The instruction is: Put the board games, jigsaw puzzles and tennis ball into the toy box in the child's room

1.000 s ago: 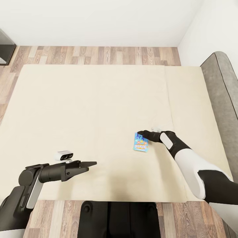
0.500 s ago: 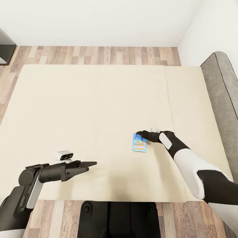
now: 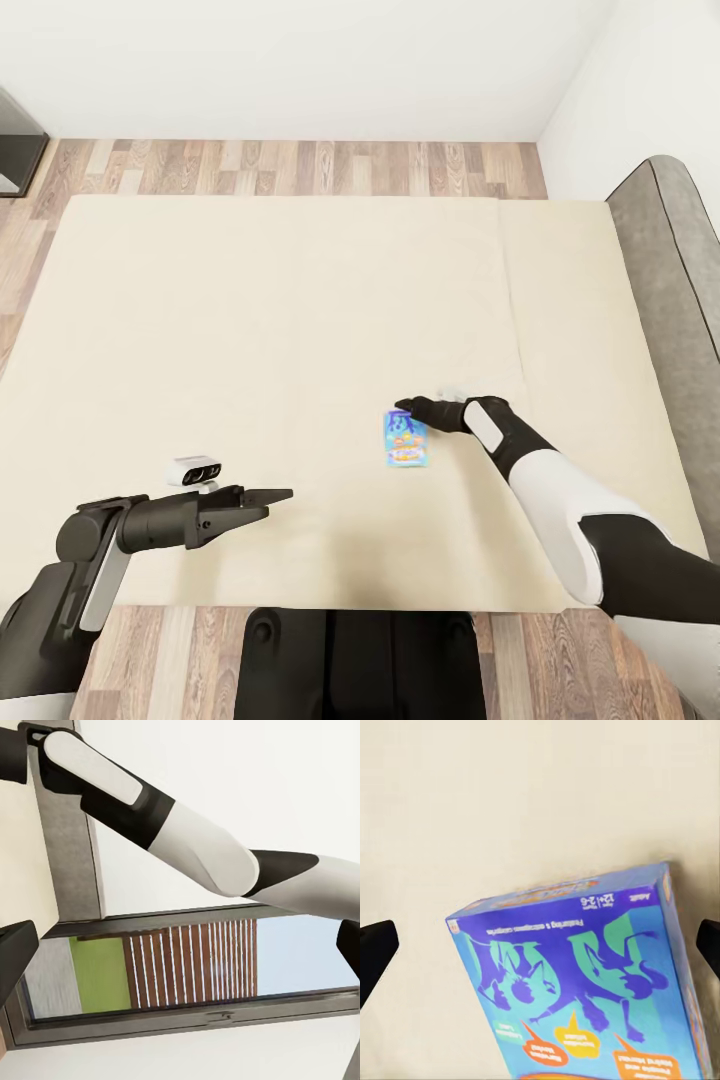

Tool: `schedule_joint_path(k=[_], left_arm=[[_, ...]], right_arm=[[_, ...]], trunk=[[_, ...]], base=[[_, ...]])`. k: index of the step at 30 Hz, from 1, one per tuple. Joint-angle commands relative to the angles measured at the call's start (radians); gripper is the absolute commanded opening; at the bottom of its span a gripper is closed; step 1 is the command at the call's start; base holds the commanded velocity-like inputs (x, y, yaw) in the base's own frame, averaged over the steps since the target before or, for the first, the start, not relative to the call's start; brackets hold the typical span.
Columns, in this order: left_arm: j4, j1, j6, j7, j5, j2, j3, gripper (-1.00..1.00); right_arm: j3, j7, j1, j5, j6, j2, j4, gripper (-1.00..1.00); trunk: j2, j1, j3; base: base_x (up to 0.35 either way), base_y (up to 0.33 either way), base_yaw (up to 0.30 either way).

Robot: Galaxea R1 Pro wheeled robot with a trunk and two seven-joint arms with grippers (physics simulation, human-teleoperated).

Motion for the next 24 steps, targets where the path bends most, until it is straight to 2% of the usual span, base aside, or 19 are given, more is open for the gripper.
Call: schedule_joint_path(k=[1, 8, 17, 24], left_arm=[[0.0, 0.0, 0.011, -0.004, 0.0, 0.001, 0.0, 1.0], [0.0, 0.0, 0.011, -0.004, 0.0, 0.004, 0.0, 1.0], [0.0, -0.001, 0.011, -0.004, 0.0, 0.003, 0.0, 1.0], [0.0, -0.001, 0.011, -0.004, 0.0, 0.003, 0.0, 1.0]], right_arm=[[0.003, 0.001, 0.0, -0.002, 0.006, 0.007, -0.001, 1.0], [0.003, -0.001, 0.0, -0.003, 0.012, 0.019, -0.001, 1.0], [0.002, -0.004, 0.0, -0.003, 0.074, 0.017, 0.0, 1.0], [0.002, -0.003, 0.0, -0.002, 0.083, 0.018, 0.0, 1.0]], trunk=[[-0.002, 0.001, -0.001], [-0.002, 0.001, -0.001], [-0.002, 0.001, -0.001], [-0.002, 0.001, -0.001]], base=[[0.0, 0.0, 0.0], [0.0, 0.0, 0.0], [0.0, 0.0, 0.0], [0.0, 0.0, 0.0]])
